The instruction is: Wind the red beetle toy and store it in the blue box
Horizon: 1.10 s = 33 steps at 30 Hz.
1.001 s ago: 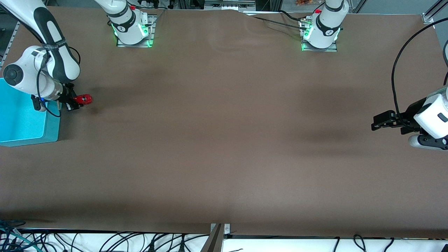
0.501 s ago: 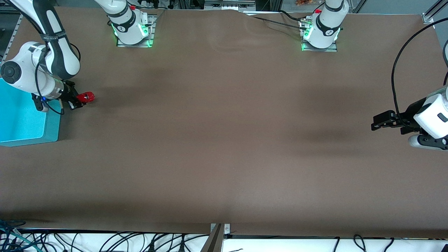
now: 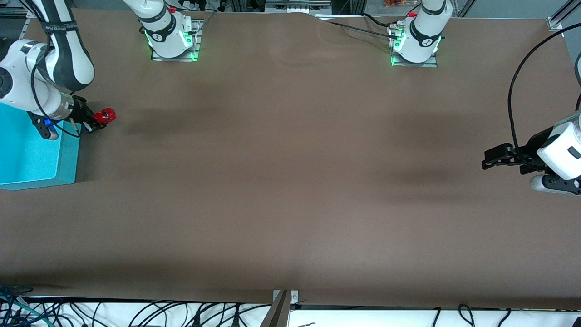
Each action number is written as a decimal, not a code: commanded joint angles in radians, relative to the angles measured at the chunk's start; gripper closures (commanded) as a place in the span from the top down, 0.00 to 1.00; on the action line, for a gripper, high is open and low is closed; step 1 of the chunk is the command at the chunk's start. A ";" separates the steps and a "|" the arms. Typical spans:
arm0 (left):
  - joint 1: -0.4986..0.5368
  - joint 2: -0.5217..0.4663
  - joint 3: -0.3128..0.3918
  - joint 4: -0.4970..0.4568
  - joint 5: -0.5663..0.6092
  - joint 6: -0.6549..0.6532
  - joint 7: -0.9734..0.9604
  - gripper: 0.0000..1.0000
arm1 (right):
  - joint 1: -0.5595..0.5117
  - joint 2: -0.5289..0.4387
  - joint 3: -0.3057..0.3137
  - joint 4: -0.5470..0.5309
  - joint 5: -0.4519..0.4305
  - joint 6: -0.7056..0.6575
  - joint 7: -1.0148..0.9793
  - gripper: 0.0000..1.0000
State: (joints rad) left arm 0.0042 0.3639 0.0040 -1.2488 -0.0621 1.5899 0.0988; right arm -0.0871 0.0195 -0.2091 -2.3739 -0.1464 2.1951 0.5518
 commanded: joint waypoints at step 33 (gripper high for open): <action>0.031 0.017 -0.003 0.034 0.010 -0.011 0.015 1.00 | -0.013 -0.012 -0.227 0.102 -0.192 -0.061 -0.653 0.00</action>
State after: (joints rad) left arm 0.0315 0.3642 0.0044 -1.2488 -0.0621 1.5899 0.0989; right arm -0.0926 -0.0330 -0.4131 -2.3147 -0.2600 2.1383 -0.0550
